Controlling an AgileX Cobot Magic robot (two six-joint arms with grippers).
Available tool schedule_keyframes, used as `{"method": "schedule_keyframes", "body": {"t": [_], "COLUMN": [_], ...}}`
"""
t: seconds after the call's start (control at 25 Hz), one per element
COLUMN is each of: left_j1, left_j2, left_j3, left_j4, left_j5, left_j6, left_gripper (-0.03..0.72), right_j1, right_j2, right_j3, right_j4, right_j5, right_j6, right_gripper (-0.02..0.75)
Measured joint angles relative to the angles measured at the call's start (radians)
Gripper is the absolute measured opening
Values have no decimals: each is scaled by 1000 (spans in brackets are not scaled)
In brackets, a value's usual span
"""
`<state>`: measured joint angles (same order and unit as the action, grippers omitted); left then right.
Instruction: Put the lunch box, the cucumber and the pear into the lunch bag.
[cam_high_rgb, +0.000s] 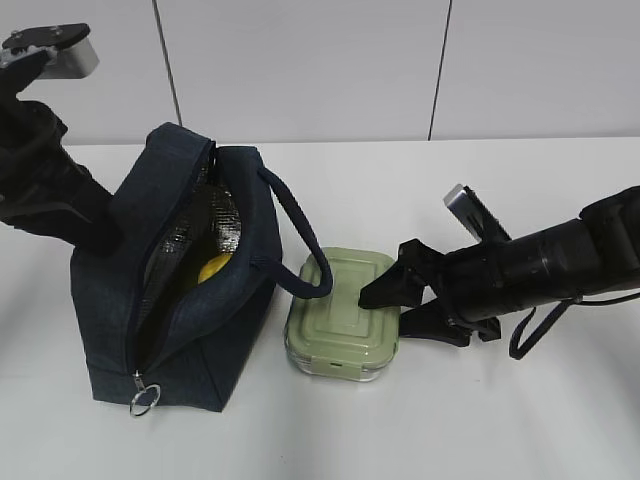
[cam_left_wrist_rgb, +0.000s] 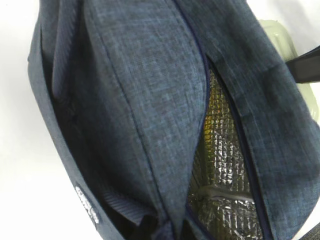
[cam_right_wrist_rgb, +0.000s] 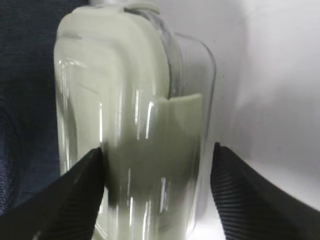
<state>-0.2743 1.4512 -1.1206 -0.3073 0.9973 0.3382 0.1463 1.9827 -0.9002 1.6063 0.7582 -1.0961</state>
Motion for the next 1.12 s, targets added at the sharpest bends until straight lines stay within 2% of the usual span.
{"method": "schedule_keyframes", "body": {"t": [0.12, 0.28, 0.48, 0.72, 0.88, 1.12], "left_j1": [0, 0, 0, 0, 0, 0], "left_j2": [0, 0, 0, 0, 0, 0], "left_j3": [0, 0, 0, 0, 0, 0], "left_j4": [1, 1, 1, 4, 8, 10], "left_j5": [0, 0, 0, 1, 1, 1], "left_j6": [0, 0, 0, 0, 0, 0], "left_gripper": [22, 22, 22, 22, 22, 22], "right_j1": [0, 0, 0, -4, -45, -76], "right_j2": [9, 13, 16, -25, -101, -259], "right_j3": [0, -2, -2, -2, 4, -6], "right_j4": [9, 25, 30, 18, 7, 4], "right_j5": [14, 35, 38, 3, -41, -27], "right_j6": [-4, -12, -13, -19, -26, -30], "right_gripper": [481, 365, 307, 302, 299, 299]}}
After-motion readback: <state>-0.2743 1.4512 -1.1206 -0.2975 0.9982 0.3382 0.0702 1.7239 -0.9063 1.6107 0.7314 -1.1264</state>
